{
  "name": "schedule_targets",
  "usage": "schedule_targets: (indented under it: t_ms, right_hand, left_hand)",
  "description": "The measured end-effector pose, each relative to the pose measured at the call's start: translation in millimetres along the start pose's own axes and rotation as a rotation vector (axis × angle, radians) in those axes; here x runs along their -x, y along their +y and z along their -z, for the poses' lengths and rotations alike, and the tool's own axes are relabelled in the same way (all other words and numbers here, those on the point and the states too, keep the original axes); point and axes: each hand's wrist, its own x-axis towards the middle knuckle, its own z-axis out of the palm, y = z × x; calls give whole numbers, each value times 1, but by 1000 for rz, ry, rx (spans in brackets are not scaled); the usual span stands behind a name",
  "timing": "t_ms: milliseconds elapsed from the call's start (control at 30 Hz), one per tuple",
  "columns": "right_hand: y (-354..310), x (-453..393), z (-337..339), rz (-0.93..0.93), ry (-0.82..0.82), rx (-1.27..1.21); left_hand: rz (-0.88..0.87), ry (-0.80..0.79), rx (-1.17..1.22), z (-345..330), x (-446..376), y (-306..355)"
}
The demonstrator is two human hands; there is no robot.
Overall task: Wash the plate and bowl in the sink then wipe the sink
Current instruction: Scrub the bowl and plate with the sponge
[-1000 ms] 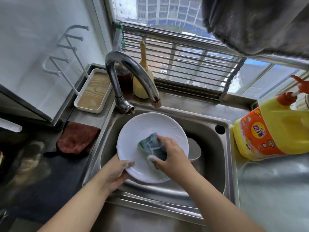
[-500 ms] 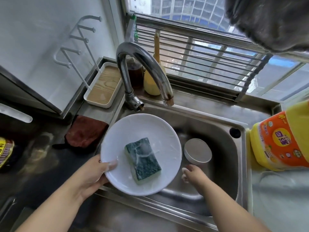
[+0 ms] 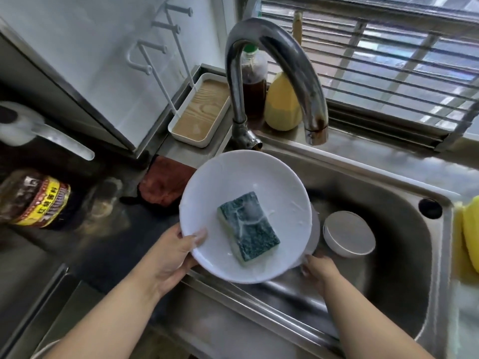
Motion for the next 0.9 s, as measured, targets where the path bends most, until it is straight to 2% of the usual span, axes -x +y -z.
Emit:
schedule_targets:
  t_ms: [200,300,433,633,900]
  right_hand:
    - [-10,18,-10,59,-27,-221]
    - [-22,36,-11,146,-35,-304]
    - [-28,49,-3,249,-10,-251]
    - [-26,61,20,294,23,-141]
    - [-39,120,79,354,132,-212]
  left_hand:
    - [-19,31,26,4,2,-4]
    - [-24,27,48,7,4,-4]
    - [-25,21,69,11,7,-5]
    - [-18,16,96,15,11,-4]
    - [-5,-25,140,13,20,1]
